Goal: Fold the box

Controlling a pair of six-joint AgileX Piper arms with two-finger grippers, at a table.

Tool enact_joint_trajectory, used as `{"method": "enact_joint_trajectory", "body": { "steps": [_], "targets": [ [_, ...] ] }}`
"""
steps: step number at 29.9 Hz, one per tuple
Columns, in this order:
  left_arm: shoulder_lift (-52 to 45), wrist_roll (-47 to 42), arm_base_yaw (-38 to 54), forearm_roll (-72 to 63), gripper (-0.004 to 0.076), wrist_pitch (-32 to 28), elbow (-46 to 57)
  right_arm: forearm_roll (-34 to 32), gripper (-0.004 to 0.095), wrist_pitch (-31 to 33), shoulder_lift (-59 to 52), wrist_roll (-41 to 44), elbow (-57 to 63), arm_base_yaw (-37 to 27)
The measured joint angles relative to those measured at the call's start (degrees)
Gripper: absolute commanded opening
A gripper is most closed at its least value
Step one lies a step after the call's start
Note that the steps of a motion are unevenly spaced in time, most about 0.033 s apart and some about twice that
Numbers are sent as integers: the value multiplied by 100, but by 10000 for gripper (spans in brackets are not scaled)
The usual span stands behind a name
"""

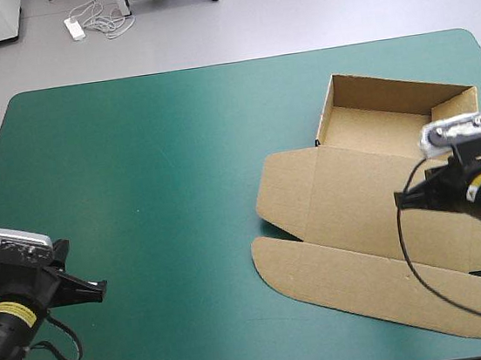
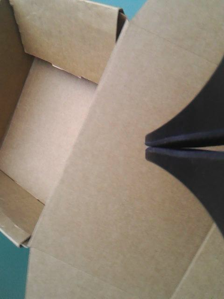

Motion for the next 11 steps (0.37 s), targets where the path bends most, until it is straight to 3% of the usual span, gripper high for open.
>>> {"method": "enact_joint_trajectory", "body": {
  "steps": [6,11],
  "targets": [
    [0,0,0,-288,-8,-743,826,158,-13,-579,-1174,-130,1599,103],
    [0,0,0,-334,-8,-999,1315,456,-13,-1042,-2076,-253,2745,103]
  ]
}}
